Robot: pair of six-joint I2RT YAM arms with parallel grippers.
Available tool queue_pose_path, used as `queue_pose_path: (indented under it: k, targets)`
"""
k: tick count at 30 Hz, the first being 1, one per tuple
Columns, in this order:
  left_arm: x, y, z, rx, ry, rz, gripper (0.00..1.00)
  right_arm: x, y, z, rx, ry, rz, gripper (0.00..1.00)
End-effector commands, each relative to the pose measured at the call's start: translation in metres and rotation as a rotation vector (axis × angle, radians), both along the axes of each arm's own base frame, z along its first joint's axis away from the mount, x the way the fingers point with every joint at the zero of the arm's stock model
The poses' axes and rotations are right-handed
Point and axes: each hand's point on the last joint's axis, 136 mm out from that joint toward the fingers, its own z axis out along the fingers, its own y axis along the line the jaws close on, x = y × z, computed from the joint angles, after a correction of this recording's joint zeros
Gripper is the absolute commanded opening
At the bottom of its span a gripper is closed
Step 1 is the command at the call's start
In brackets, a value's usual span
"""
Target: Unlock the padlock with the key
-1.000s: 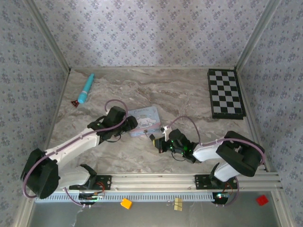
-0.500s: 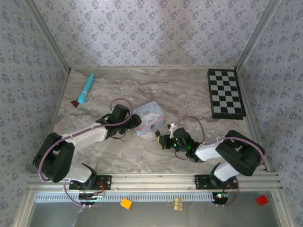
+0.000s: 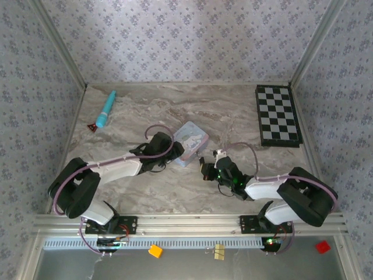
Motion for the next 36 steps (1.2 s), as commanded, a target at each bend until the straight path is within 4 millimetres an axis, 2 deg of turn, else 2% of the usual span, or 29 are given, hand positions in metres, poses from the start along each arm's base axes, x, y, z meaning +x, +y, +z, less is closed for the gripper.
queue_pose_path:
  k: [1, 7, 19, 24, 29, 36]
  targets:
    - [-0.017, 0.009, -0.027, 0.085, 0.077, 0.026, 0.73, 0.013, -0.009, 0.011, -0.035, -0.019, -0.078, 0.00]
    - [-0.022, -0.001, -0.028, 0.106, 0.079, 0.011, 0.72, 0.025, -0.021, 0.008, -0.070, 0.007, -0.136, 0.00]
    - [-0.030, -0.028, -0.029, 0.094, 0.083, -0.033, 0.72, 0.042, -0.012, 0.020, -0.071, 0.001, -0.153, 0.00]
    - [-0.031, -0.031, -0.031, 0.097, 0.088, -0.036, 0.72, 0.052, -0.022, 0.018, -0.061, 0.006, -0.182, 0.00]
    - [-0.031, -0.036, -0.034, 0.096, 0.097, -0.045, 0.71, 0.061, -0.014, 0.029, -0.019, -0.022, -0.161, 0.00]
    - [-0.032, -0.039, -0.040, 0.096, 0.109, -0.048, 0.71, 0.072, -0.023, 0.028, 0.063, -0.016, -0.185, 0.00]
